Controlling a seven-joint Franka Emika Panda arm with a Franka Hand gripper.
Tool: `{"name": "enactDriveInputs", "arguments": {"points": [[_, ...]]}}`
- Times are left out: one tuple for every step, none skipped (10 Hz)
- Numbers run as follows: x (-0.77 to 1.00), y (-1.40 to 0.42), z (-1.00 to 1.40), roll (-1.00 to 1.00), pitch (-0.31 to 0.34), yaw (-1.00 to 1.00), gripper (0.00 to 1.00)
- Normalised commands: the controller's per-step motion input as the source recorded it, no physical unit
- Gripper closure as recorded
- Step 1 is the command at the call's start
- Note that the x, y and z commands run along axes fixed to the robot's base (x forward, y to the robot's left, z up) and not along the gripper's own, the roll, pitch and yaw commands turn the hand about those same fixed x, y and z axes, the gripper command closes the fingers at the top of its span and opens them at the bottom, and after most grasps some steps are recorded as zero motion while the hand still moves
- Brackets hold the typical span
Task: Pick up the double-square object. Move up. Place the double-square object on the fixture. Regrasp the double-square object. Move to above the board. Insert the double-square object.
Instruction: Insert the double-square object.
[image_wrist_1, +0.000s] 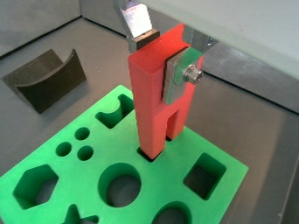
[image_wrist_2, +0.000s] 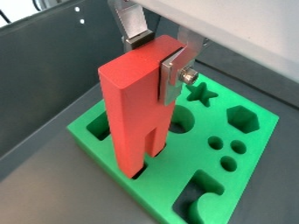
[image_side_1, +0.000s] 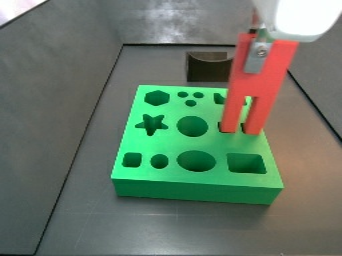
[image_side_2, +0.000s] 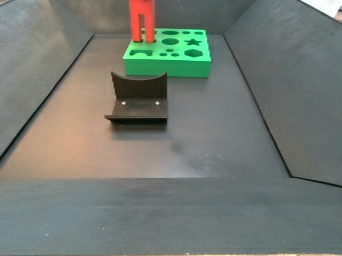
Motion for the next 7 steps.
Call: {"name": "enactDriveInputs", "arguments": {"points": [[-0.53,0.1,-0.59,0.04,0.0,0.46,1.0],[-0.4,0.0,-0.68,0.0,-0.001,0.51,1.0],[0.0,-0.21,-0.95,0.07,0.0,0.37,1.0],[0.39,-0.28,-0.9,0.03,0.099,0.54,1.0],[0.54,-0.33,-0.92,0.1,0.089,0.4,1.0],[0.51,-0.19,-0.63,0.11,0.116,0.23,1.0],[0.0,0.0,0.0,0.0,0.0,0.0,1.0]]}}
